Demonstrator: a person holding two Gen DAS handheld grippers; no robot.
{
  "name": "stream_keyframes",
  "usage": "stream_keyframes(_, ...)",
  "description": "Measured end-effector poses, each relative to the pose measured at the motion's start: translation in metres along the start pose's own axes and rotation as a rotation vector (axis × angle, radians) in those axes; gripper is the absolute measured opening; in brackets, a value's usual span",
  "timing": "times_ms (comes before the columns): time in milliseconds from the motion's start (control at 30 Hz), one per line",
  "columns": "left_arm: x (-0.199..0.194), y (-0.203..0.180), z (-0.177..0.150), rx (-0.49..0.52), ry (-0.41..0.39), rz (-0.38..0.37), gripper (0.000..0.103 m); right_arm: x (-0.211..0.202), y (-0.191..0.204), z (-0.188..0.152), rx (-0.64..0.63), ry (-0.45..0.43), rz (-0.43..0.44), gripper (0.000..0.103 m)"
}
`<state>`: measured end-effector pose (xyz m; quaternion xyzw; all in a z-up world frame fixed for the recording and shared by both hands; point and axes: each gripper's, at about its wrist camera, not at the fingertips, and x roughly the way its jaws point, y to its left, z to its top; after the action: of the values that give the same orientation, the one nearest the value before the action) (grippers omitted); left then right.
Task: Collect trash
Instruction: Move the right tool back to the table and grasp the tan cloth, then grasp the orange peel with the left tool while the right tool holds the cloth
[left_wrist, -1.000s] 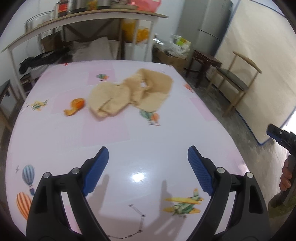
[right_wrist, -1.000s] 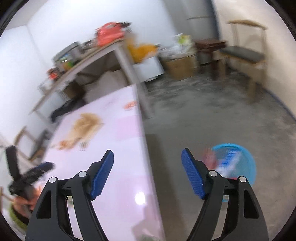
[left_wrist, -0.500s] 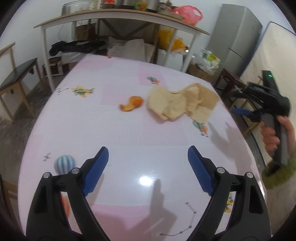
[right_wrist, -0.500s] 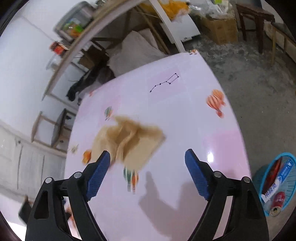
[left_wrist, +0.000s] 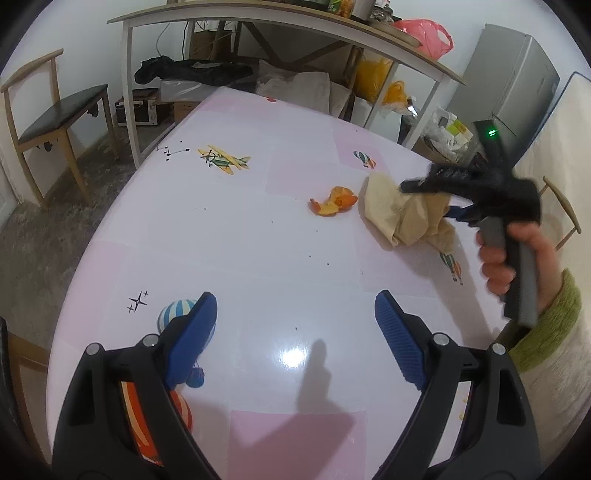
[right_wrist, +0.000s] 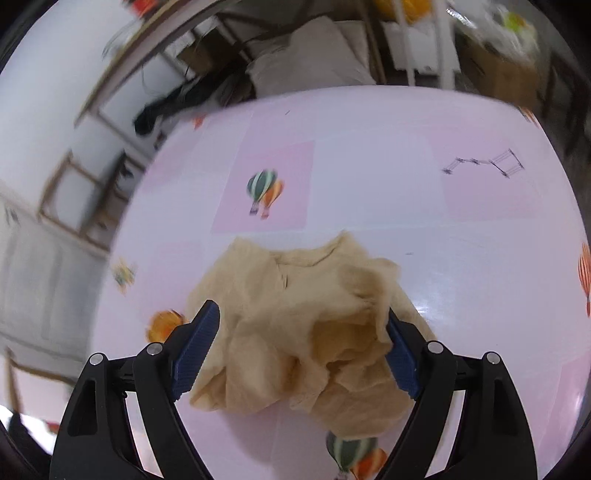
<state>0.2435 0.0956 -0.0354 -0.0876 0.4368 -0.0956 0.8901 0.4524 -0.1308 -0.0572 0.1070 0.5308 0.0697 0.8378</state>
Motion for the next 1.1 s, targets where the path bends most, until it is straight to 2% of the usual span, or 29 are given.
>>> stream_keyframes(100, -0.001, -0.001, 0.004, 0.0, -0.011, -0.008, 0.083, 0.003, 0.016, -0.008, -0.107, -0.018, -0.093, 0.082)
stream_keyframes(133, 0.0, -0.001, 0.006, 0.0, -0.013, -0.006, 0.083, 0.002, 0.017, -0.012, -0.121, -0.028, -0.125, 0.079)
stream_keyframes(167, 0.001, -0.001, 0.008, -0.002, -0.012, -0.003, 0.083, 0.0, 0.018, -0.014, -0.133, -0.04, -0.157, 0.069)
stream_keyframes(200, 0.003, -0.001, 0.01, -0.004, -0.011, -0.002, 0.083, -0.002, 0.017, -0.014, -0.135, -0.043, -0.171, 0.066)
stream_keyframes(233, 0.004, -0.001, 0.014, -0.008, -0.012, -0.003, 0.083, -0.005, 0.015, -0.016, -0.129, -0.047, -0.18, 0.056)
stream_keyframes(267, 0.005, -0.001, 0.016, -0.008, -0.016, -0.006, 0.083, -0.008, 0.012, -0.017, -0.119, -0.049, -0.181, 0.044)
stream_keyframes(300, 0.007, -0.003, 0.021, -0.003, -0.026, -0.01, 0.083, -0.011, 0.008, -0.018, -0.109, -0.051, -0.18, 0.039)
stream_keyframes(367, 0.011, -0.006, 0.029, 0.007, -0.038, -0.012, 0.083, -0.016, -0.001, -0.02, -0.084, -0.049, -0.176, 0.018)
stream_keyframes(433, 0.017, -0.009, 0.041, -0.002, -0.042, -0.039, 0.083, -0.021, -0.012, -0.024, -0.055, -0.042, -0.16, 0.01)
stream_keyframes(567, 0.04, -0.01, 0.064, -0.038, 0.006, -0.088, 0.083, -0.032, -0.03, -0.042, -0.018, -0.031, -0.152, 0.006)
stream_keyframes(700, 0.079, -0.019, 0.084, -0.004, 0.096, -0.097, 0.074, -0.058, -0.051, -0.084, 0.042, -0.012, -0.12, 0.006)
stream_keyframes(767, 0.096, -0.023, 0.09, 0.024, 0.129, -0.097, 0.064, -0.072, -0.061, -0.109, 0.077, -0.003, -0.097, 0.006)
stream_keyframes(833, 0.113, -0.023, 0.096, 0.022, 0.158, -0.067, 0.046, -0.091, -0.072, -0.141, 0.115, 0.006, -0.075, 0.006)
stream_keyframes(900, 0.126, -0.019, 0.101, -0.005, 0.18, -0.062, 0.034, -0.104, -0.078, -0.166, 0.136, 0.011, -0.066, 0.006)
stream_keyframes(1033, 0.138, -0.026, 0.104, 0.035, 0.184, -0.05, 0.025, -0.129, -0.09, -0.213, 0.198, 0.003, -0.066, 0.006)
stream_keyframes(1100, 0.138, -0.033, 0.102, 0.055, 0.186, -0.053, 0.022, -0.137, -0.094, -0.227, 0.218, -0.007, -0.075, 0.006)
